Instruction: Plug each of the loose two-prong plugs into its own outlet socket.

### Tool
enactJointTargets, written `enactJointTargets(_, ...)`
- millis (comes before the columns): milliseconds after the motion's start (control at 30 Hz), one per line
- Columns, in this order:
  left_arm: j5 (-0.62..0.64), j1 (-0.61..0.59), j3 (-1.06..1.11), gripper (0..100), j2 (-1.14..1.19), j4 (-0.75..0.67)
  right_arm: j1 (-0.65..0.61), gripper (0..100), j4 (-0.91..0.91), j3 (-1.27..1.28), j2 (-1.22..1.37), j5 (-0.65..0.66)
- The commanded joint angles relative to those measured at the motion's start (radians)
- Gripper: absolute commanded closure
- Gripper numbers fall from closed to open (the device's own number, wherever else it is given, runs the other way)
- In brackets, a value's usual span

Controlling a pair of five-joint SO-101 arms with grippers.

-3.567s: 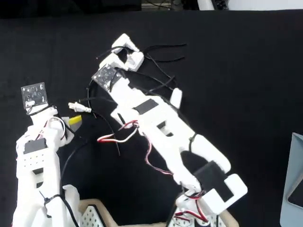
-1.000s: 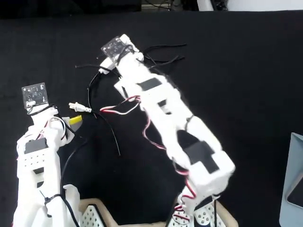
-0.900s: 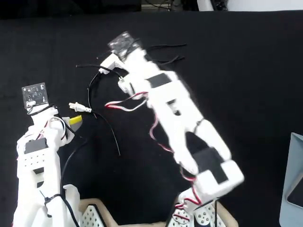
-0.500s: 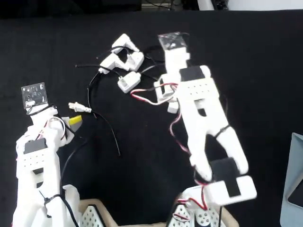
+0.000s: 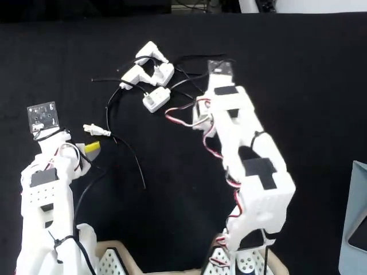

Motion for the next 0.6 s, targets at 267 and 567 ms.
enactJointTargets(267, 0.009, -0.008, -0.01, 65, -0.023, -0.017, 0.178, 98.6, 0.012, -0.019, -0.174, 0.089)
enactJointTargets(567, 0.009, -0.008, -0.01, 65, -0.023, -0.017, 0.226, 98.6, 0.137, 0.196, -0.545, 0.158)
